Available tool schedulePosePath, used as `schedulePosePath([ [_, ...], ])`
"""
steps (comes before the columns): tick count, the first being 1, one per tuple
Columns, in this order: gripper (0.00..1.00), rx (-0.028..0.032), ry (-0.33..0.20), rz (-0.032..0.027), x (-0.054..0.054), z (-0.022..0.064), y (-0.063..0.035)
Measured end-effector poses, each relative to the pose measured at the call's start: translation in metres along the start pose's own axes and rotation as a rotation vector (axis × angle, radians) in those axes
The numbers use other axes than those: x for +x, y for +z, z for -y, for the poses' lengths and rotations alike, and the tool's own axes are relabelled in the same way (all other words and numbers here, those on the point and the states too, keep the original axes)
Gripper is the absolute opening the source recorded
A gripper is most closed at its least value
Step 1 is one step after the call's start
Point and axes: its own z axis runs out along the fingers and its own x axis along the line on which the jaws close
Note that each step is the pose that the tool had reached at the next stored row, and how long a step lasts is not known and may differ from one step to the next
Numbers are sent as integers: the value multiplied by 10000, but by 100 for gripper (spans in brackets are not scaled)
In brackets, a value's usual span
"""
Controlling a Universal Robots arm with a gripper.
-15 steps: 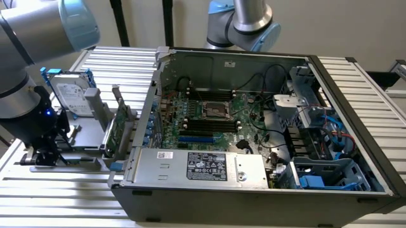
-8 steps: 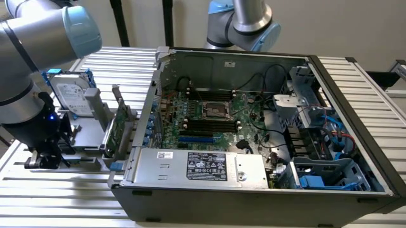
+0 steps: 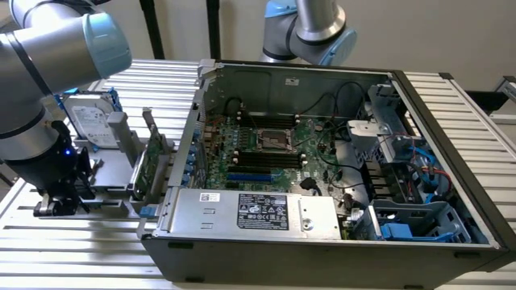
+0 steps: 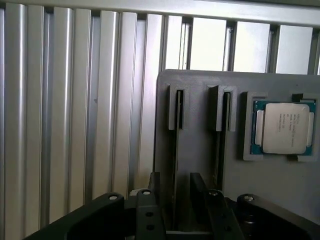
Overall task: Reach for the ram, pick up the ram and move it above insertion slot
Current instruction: 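Pick up the ram and move it above insertion slot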
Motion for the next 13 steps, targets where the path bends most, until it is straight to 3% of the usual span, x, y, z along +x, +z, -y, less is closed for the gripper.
schedulePosePath([
  [3, 27, -5, -1, 2, 0, 1, 2],
  [5, 16, -5, -1, 2, 0, 1, 1],
  [13, 14, -5, -1, 3, 0, 1, 1],
])
